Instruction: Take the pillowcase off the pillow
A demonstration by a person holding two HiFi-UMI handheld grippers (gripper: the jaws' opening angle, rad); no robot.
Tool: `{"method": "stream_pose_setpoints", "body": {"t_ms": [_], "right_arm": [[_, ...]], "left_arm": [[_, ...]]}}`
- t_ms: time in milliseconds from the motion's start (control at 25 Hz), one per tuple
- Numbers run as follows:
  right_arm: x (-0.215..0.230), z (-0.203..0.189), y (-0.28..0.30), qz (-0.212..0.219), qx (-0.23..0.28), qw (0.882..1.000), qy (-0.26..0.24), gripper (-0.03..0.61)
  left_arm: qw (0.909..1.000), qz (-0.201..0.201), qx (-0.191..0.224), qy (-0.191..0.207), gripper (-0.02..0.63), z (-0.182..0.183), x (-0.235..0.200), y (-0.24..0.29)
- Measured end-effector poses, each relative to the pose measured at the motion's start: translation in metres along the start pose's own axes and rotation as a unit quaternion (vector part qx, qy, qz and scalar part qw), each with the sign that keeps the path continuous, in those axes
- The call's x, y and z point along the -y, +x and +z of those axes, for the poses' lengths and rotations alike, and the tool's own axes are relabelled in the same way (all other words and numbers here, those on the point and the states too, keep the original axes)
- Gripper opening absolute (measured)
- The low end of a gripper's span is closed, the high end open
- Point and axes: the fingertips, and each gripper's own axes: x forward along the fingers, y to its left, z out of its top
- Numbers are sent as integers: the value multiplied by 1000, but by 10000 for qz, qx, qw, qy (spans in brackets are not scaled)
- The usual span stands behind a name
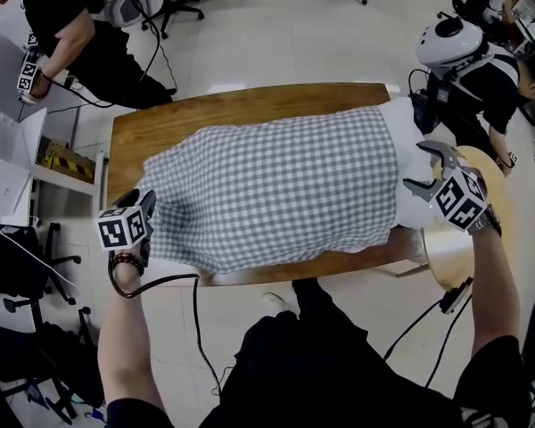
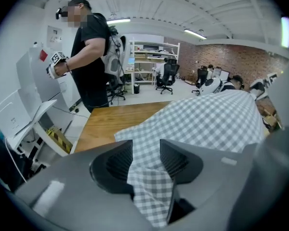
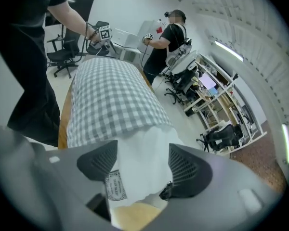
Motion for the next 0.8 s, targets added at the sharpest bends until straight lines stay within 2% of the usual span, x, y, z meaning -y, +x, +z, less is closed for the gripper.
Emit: {"method": "stream_pose_setpoints", "body": {"t_ms": [160,280,400,560,800], "right_arm": [[-10,17,10,232,-71,9986,-470,342],[-19,18,21,474,-232,9952,-819,353],[-29,16,26,772,-307,9914,-1015,382],[-31,8,23,991,-449,9875,-1142,404],[-24,-9,37,1109,-902,9774,-1559,411]], "left_arm": [[9954,-598,42,750,202,11,45,2],[9843,-992,74,1458,222,17,79,5],[9663,-1266,-59,2238,243,7,109,10],[9367,-1540,-458,3112,280,-15,135,19],[8977,-1770,-1140,3870,295,-45,139,30]]}}
